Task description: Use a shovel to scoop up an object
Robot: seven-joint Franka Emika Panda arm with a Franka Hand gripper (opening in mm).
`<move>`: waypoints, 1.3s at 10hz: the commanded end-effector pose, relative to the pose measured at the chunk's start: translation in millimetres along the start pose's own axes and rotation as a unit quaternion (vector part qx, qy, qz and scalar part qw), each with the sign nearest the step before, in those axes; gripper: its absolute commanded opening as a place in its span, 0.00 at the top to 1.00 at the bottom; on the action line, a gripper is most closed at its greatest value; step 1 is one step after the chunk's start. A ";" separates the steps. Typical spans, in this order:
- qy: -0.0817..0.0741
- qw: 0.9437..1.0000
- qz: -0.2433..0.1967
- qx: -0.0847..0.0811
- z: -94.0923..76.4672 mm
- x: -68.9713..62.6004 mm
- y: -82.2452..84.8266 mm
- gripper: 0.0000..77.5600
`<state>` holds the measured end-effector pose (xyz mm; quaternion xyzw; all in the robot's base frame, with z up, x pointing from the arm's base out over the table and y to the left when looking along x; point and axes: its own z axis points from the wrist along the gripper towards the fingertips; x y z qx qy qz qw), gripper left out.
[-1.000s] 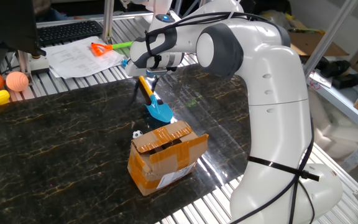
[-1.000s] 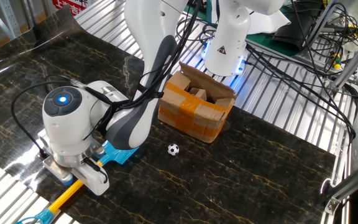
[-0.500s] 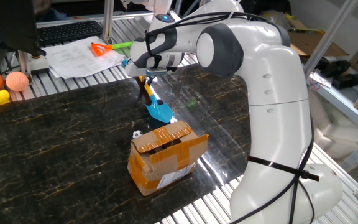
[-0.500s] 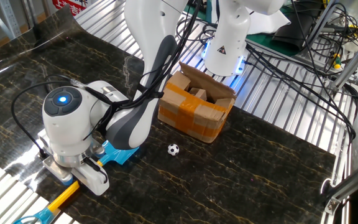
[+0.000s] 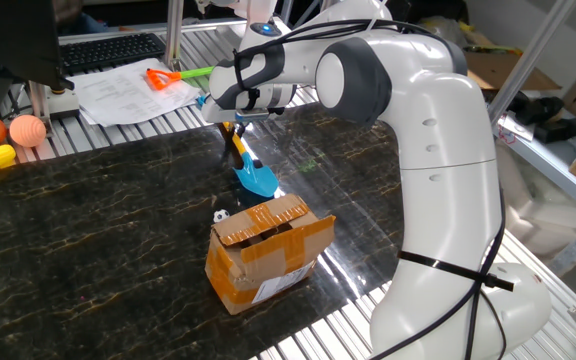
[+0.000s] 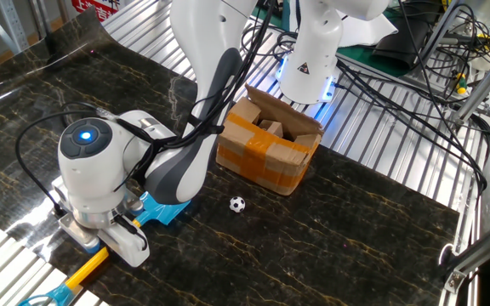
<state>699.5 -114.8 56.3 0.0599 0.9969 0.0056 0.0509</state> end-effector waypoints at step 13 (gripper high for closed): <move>-0.028 0.998 0.060 0.015 -83.9 -8.4 11.3 0.98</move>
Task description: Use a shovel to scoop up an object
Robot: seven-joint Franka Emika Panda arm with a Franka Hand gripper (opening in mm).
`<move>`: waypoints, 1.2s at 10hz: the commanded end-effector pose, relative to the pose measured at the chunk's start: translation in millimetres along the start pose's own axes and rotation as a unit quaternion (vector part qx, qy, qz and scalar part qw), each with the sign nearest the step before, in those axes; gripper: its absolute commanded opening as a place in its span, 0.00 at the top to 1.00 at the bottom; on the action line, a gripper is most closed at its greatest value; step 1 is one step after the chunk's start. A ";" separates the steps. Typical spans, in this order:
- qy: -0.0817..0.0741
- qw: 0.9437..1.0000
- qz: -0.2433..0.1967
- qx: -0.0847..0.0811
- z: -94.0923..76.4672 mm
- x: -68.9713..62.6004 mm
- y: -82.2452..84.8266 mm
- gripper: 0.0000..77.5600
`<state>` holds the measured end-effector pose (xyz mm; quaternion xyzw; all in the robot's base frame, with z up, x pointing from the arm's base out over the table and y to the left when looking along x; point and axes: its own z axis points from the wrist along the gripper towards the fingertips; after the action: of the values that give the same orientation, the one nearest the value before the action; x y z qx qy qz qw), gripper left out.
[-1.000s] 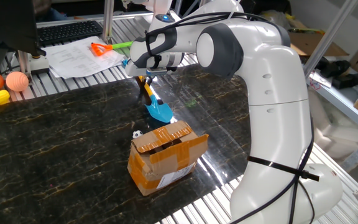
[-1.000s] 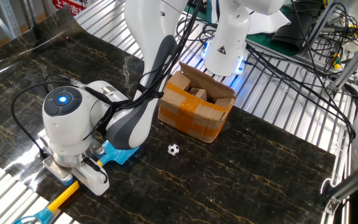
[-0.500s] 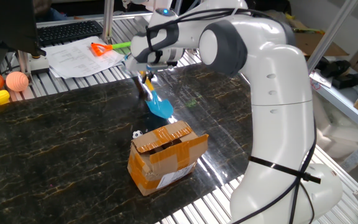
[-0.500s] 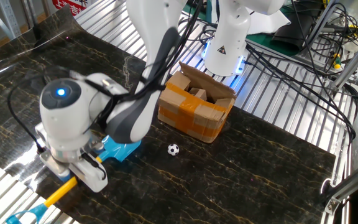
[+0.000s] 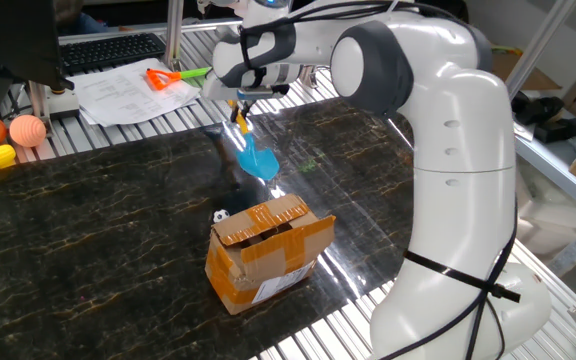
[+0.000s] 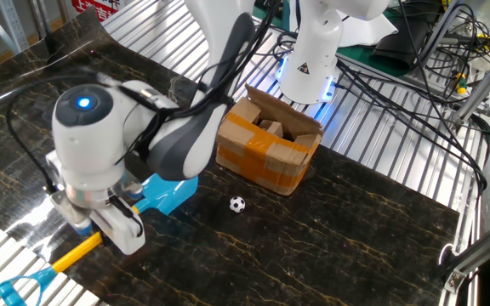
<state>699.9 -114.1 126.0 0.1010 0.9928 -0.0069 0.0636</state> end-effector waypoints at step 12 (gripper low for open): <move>-0.077 0.995 0.054 -0.016 -48.9 17.4 85.7 0.98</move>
<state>696.4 -39.3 167.0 0.1483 0.9818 0.0006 0.1189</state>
